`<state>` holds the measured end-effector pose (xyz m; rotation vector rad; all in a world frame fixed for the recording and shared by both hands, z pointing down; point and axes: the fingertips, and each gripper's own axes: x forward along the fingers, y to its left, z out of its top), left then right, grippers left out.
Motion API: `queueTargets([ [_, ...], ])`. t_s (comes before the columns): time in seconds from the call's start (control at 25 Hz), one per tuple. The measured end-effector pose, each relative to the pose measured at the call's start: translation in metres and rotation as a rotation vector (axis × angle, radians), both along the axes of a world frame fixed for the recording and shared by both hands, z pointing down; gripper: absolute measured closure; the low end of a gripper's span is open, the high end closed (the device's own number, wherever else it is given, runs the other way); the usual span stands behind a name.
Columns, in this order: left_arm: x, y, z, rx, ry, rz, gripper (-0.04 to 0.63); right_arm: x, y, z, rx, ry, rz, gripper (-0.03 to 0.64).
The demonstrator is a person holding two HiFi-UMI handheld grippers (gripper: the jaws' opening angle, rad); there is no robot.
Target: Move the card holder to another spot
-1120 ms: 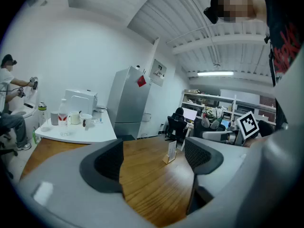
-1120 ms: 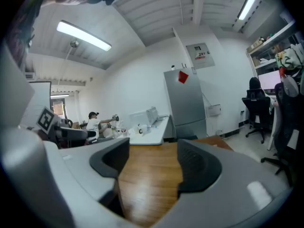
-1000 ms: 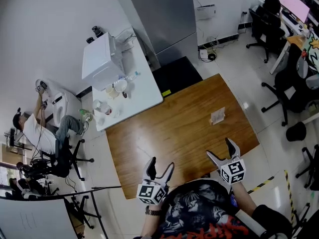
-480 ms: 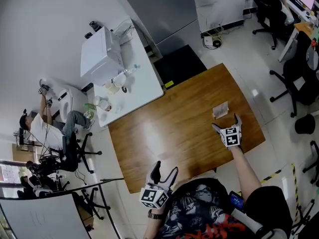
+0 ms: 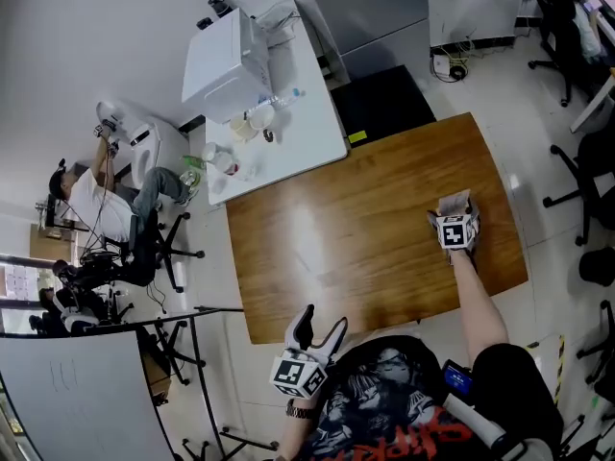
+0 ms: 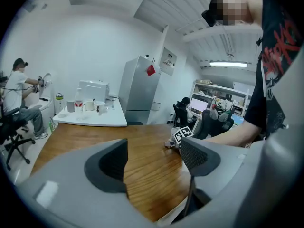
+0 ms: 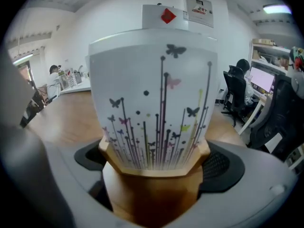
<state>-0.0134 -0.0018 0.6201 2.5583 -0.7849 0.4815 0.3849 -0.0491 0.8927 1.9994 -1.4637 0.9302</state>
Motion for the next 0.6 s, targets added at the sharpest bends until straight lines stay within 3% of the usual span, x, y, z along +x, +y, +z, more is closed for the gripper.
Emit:
queueTargets([
  [0.12,-0.005,-0.007,-0.003,-0.01,0.027,-0.018,0.241,-0.032,0.002,-0.012,-0.011,0.023,-0.029,0.04],
  [0.28,-0.003,-0.014,-0.007,0.005,0.06,-0.004,0.241,-0.081,0.024,-0.049,0.045,0.027,-0.045,0.041],
  [0.44,-0.005,-0.022,-0.011,0.019,0.102,0.021,0.241,-0.112,0.057,-0.109,0.115,0.046,-0.013,0.042],
  [0.6,-0.004,-0.033,-0.022,0.042,0.192,0.054,0.241,-0.135,0.074,-0.188,0.188,0.089,-0.028,0.043],
])
